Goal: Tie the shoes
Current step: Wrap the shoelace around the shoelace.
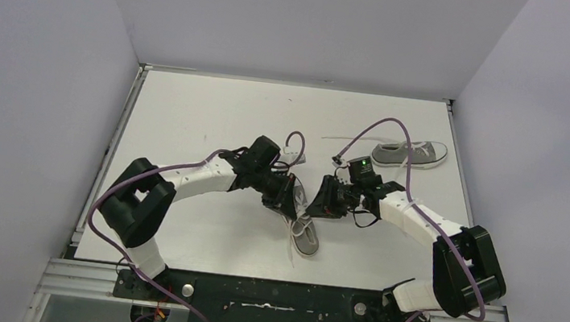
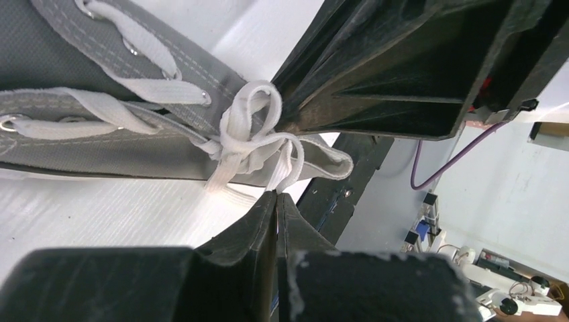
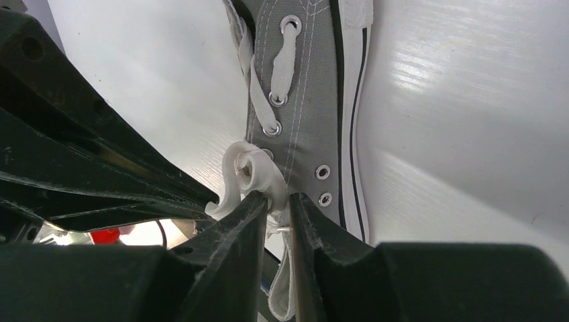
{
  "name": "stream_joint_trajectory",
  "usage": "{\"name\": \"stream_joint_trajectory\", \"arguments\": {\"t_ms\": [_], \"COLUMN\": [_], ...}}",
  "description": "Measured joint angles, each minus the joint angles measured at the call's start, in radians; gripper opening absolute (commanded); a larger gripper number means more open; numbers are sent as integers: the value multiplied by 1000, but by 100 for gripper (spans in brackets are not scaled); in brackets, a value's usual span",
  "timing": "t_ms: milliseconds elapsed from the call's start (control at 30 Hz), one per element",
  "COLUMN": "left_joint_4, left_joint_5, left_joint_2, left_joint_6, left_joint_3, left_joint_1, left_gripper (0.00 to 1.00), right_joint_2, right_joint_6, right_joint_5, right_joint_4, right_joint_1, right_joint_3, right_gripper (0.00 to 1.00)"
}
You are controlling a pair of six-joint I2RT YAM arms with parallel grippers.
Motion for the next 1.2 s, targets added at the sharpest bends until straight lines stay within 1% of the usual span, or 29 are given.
{"name": "stream_joint_trajectory", "arguments": {"t_ms": [133, 167, 367, 567, 833, 1000, 1200], "left_joint_4": [-13, -14, -29, -56, -92, -87, -47], "left_joint_5": [0, 0, 0, 1, -2, -8, 1], "left_joint_2": [0, 1, 28, 65, 85, 105, 106], "left_joint_6": [8, 10, 27, 41, 52, 39, 14], "left_joint_3": [31, 38, 83, 113, 124, 121, 87], "left_joint_1": [0, -1, -8, -22, -35, -27, -6], "left_gripper": [0, 1, 3, 0, 0, 0, 16], "right_joint_2": [0, 0, 0, -4, -33, -35, -44], "right_joint_6": [-1, -2, -3, -1, -1, -4, -10], "right_joint_5": [-6, -8, -18, -19, -27, -42, -42], "right_joint_4": [12, 13, 15, 19, 19, 17, 11], "right_joint_1": [0, 0, 0, 0, 0, 0, 0], "right_joint_3": [0, 0, 0, 0, 0, 0, 0], "right_gripper": [5, 0, 0, 0, 0, 0, 0]}}
